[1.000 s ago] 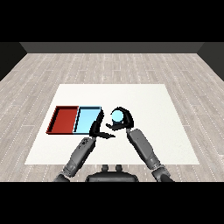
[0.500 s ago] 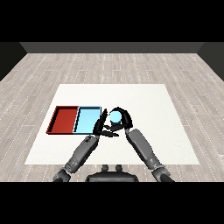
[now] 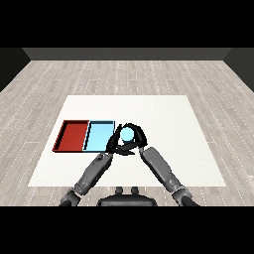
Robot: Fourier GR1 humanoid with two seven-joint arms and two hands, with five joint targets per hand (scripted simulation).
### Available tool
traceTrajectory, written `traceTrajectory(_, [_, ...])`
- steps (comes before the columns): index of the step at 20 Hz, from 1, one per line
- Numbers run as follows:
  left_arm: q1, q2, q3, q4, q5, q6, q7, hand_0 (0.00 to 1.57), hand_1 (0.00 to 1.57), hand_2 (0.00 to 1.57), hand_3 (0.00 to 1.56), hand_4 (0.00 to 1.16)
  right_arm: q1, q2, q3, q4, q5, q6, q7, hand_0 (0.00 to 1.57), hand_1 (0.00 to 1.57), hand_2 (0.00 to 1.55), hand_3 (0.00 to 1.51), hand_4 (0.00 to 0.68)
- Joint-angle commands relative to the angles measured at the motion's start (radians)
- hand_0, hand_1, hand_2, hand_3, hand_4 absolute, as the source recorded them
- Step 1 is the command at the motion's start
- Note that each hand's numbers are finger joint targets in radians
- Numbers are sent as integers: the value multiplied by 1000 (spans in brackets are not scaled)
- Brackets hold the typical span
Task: Pick the blue can and put it in the blue box
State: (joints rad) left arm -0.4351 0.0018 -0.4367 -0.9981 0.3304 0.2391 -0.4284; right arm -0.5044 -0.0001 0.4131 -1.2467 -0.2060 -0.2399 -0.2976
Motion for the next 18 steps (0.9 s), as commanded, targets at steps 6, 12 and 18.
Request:
traceTrajectory(6, [17, -2, -87, -104, 10, 63, 48, 0, 0, 0, 0, 0, -27, 0, 130, 4, -5, -86, -17, 1391, 1391, 1437, 1387, 620])
traceTrajectory(12, [-95, 0, -100, -25, -159, 250, 147, 412, 412, 563, 294, 571, -78, 0, 165, 8, -50, -105, 4, 1421, 1421, 1445, 1389, 604])
traceTrajectory(18, [-117, 36, -177, 46, -292, 279, 156, 210, 210, 304, 0, 298, -30, -1, 199, 45, -61, -112, -54, 1453, 1453, 1464, 1397, 599])
